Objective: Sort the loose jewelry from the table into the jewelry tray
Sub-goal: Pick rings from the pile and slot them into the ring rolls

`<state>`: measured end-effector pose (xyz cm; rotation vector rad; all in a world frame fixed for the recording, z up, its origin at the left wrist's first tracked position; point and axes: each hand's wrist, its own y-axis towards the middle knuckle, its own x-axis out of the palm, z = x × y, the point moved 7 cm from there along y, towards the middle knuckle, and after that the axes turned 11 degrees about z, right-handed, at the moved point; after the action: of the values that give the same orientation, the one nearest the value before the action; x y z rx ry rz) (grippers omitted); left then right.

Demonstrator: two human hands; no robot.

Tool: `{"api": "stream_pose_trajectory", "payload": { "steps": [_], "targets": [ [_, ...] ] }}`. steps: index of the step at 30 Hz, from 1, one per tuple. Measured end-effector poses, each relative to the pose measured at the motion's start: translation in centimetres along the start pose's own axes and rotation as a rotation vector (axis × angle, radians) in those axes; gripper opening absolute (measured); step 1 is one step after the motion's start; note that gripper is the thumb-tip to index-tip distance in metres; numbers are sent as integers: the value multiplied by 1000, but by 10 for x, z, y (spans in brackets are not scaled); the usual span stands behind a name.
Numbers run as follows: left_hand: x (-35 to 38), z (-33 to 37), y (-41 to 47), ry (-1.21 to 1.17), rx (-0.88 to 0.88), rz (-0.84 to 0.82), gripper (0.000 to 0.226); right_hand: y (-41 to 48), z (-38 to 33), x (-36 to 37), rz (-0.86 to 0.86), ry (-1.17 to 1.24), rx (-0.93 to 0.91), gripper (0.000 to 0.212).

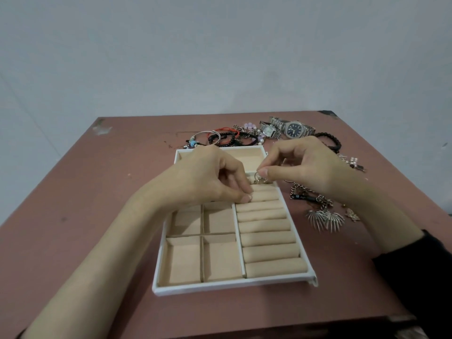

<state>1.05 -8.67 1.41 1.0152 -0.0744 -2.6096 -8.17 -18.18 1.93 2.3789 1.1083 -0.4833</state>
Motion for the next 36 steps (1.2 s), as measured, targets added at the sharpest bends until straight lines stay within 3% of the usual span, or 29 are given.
{"api": "stream_pose_trajectory", "payload": {
  "steps": [36],
  "targets": [
    [1,-6,1,41,-6,-36,9,-6,0,12,-134,-37,-52,6]
  ]
}}
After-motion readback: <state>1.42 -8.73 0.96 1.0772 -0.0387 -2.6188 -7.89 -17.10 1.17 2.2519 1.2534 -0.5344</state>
